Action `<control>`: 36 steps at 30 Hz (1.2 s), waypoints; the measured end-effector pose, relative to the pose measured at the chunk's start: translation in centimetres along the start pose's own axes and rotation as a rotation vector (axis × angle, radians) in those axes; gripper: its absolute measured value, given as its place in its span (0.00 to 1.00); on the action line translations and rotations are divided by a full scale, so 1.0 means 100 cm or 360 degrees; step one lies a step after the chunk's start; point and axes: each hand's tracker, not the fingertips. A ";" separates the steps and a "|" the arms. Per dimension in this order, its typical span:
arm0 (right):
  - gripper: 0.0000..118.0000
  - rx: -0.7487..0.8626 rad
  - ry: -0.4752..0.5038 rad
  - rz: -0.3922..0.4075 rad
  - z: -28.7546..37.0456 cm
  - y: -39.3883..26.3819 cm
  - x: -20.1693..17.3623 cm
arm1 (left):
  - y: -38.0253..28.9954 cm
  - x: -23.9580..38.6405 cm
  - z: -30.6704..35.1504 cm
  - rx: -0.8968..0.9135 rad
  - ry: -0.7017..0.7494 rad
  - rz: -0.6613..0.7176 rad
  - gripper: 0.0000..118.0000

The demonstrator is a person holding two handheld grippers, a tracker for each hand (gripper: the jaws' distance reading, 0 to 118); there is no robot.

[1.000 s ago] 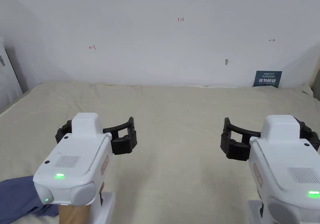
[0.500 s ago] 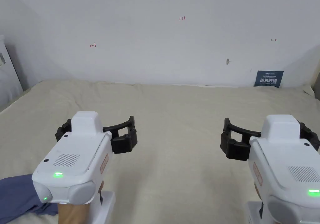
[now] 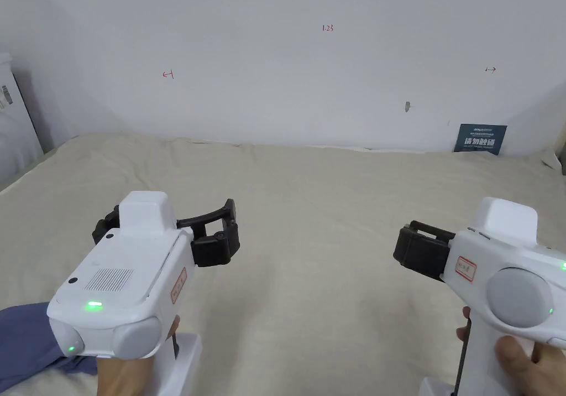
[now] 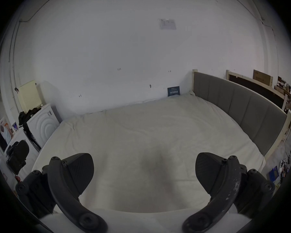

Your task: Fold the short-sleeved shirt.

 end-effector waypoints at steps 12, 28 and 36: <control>1.00 -0.0005 -0.0040 0.0067 -0.005 -0.001 -0.006 | 0.003 -0.001 0.000 0.0000 0.0004 0.0018 1.00; 1.00 0.0229 0.0000 0.0112 -0.013 -0.006 0.001 | 0.001 -0.007 -0.001 0.0020 0.0018 0.0017 1.00; 1.00 0.0794 0.0097 0.0259 -0.002 -0.026 0.008 | 0.001 -0.005 0.000 0.0033 0.0023 -0.0008 1.00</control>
